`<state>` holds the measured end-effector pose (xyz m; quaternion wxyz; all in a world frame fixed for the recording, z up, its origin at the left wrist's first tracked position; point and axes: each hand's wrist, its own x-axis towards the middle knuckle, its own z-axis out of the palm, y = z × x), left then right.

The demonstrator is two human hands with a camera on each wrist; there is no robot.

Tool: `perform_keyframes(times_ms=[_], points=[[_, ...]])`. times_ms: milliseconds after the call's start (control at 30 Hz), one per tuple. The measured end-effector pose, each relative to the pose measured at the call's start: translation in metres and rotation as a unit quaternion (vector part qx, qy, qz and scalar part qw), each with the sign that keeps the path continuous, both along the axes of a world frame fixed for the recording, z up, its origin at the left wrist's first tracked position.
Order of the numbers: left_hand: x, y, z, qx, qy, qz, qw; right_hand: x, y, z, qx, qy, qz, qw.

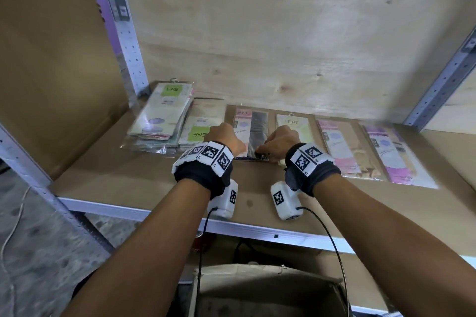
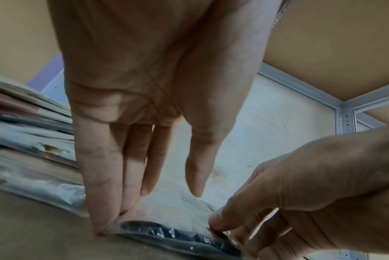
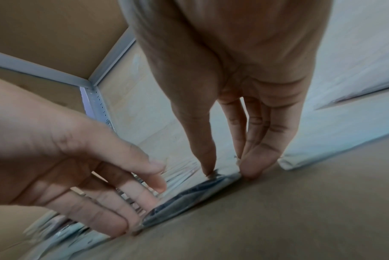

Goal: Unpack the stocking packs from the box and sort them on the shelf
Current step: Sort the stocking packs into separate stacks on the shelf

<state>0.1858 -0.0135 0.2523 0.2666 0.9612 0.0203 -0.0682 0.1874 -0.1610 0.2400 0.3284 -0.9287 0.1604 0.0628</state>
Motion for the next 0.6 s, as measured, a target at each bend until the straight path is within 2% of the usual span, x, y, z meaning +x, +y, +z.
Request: perform_keyframes(times_ms=[333,467,533,600], points=[[0.004,0.006,0.004,-0.007,-0.019,-0.004,1.000,0.001,-0.004,0.000,0.006,-0.020,0.011,1.000],[0.011,0.026,0.018,-0.036,-0.085,0.033,0.995,0.007,0.000,0.007,-0.047,-0.109,0.030,0.992],[0.014,0.043,0.025,-0.064,-0.115,0.072,0.989,0.011,0.009,0.011,-0.024,-0.149,0.052,0.987],[0.017,0.060,0.030,-0.100,-0.120,0.111,0.981,0.015,0.022,0.013,0.025,-0.146,0.075,0.986]])
